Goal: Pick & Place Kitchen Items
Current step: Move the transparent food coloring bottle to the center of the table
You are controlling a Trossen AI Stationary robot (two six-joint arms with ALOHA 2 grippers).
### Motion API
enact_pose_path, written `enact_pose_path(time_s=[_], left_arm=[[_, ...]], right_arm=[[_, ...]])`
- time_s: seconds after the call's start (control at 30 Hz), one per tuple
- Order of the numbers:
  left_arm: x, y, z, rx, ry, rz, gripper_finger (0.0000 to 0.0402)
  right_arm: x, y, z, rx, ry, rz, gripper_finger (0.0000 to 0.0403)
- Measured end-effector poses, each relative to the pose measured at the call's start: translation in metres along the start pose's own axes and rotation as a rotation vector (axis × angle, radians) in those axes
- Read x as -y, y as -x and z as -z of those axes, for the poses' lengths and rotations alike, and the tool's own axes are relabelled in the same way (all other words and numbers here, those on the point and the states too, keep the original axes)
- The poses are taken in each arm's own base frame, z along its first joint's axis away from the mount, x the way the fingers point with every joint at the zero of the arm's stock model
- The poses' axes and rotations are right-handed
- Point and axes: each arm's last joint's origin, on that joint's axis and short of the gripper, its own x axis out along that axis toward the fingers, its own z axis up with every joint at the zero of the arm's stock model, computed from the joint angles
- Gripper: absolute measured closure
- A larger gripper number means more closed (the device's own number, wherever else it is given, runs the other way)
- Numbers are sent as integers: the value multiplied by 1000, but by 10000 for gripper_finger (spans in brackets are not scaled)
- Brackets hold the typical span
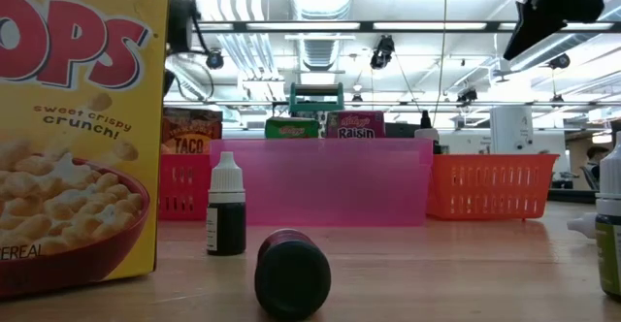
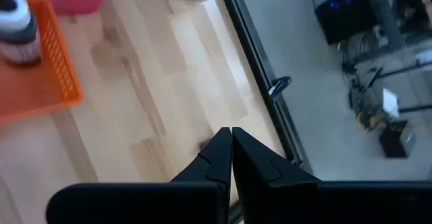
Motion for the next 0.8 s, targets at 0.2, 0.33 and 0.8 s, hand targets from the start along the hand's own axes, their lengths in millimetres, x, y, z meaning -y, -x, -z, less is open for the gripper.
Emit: enact_pose_path(time_s=[0.2,0.33,0.8], left_arm=[[2,41,-7,39,1,39,301],[5,73,-16,140,12,89,301],[21,129,-59,278,115,205,301]], right_arm=[[-1,0,-1,10,-16,-6,394],[-5,0,-11,87,-98,-42,394],[-39,14,-89,633,-158,-450,394]])
